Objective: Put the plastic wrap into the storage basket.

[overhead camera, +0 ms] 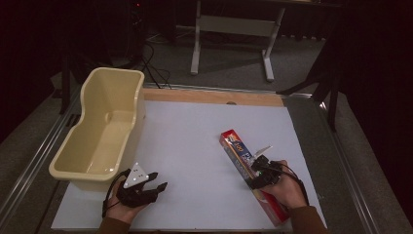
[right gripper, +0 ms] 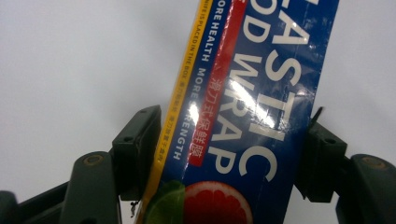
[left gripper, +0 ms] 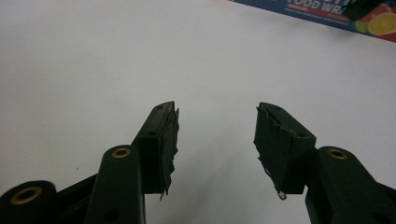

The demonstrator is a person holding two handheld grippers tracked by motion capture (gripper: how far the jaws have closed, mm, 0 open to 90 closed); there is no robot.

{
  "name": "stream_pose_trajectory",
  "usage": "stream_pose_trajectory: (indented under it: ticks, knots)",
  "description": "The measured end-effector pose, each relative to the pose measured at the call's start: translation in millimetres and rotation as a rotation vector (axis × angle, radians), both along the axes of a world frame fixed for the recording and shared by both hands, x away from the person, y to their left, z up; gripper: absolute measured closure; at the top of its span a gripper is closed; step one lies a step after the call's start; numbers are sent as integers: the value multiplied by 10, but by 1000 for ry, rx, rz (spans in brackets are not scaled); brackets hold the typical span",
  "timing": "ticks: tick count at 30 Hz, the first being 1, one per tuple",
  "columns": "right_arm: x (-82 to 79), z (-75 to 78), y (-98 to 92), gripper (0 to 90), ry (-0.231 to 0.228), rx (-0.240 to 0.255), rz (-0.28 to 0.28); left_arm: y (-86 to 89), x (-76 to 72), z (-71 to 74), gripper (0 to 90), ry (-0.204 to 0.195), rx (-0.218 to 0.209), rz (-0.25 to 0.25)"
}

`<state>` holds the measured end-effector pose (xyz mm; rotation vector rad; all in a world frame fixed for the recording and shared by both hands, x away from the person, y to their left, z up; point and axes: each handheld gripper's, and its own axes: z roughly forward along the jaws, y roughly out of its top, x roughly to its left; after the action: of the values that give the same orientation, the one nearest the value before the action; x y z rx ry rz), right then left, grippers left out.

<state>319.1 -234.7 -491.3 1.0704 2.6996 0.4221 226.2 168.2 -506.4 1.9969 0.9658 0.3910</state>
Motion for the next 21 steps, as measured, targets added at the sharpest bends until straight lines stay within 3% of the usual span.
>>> stream_pose_trajectory:
  ticks: [4, 13, 21]
  knots:
    - [-3, 24, -154, 336, 44, -2, -3, 25, 12, -2, 491, 9, -16, 6]
    - [188, 59, -71, 299, 109, 52, -56, -6, 21, -20, 490, 20, -22, -4]
    - [393, -12, 61, 358, 196, -25, -93, -24, 29, -29, 489, 25, -23, -13]
